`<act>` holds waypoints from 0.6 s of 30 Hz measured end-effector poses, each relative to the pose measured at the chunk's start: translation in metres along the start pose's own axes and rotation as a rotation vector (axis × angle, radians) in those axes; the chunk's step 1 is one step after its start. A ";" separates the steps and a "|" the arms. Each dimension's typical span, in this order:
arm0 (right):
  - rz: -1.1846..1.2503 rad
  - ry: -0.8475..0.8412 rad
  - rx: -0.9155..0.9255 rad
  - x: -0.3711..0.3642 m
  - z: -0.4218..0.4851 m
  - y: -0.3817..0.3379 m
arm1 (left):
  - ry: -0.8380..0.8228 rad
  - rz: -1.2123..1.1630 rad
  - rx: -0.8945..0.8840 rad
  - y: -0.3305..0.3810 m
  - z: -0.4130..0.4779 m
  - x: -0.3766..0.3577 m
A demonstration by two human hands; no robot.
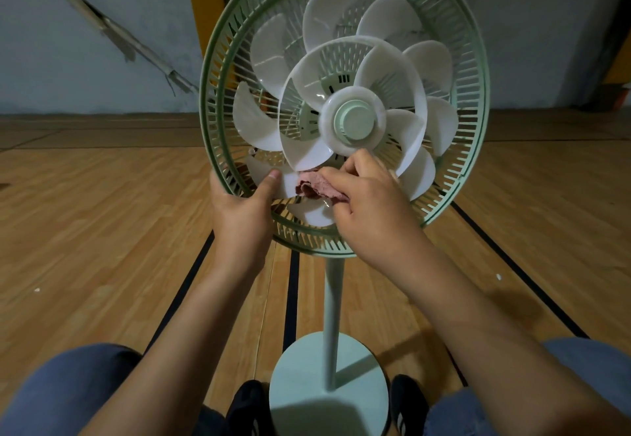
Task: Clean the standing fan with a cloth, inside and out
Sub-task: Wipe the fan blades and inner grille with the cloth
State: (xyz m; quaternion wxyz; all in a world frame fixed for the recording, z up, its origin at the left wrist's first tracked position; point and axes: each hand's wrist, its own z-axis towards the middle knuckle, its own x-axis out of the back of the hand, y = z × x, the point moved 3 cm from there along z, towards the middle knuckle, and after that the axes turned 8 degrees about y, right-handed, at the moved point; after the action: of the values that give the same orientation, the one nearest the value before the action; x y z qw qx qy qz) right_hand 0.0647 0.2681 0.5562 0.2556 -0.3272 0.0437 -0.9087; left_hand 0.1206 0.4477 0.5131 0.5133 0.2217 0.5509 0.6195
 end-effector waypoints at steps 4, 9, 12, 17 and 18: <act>-0.164 -0.040 0.054 0.010 0.002 0.004 | -0.008 0.001 -0.006 0.001 0.000 -0.001; -0.242 0.014 0.069 0.022 -0.001 0.009 | -0.029 0.007 -0.015 0.004 -0.003 -0.001; -0.166 0.122 0.086 0.029 -0.003 0.025 | -0.037 -0.008 -0.017 0.006 -0.002 0.001; -0.146 0.292 0.190 0.031 -0.005 0.051 | -0.024 -0.017 -0.016 0.009 0.001 0.003; -0.137 0.336 0.207 0.032 -0.004 0.055 | -0.020 -0.021 -0.013 0.008 0.001 0.003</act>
State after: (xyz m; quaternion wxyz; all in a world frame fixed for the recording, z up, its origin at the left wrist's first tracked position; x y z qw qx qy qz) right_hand 0.0650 0.2047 0.5575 0.2148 -0.1451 -0.0303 -0.9653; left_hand 0.1173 0.4519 0.5203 0.5269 0.2188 0.5438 0.6155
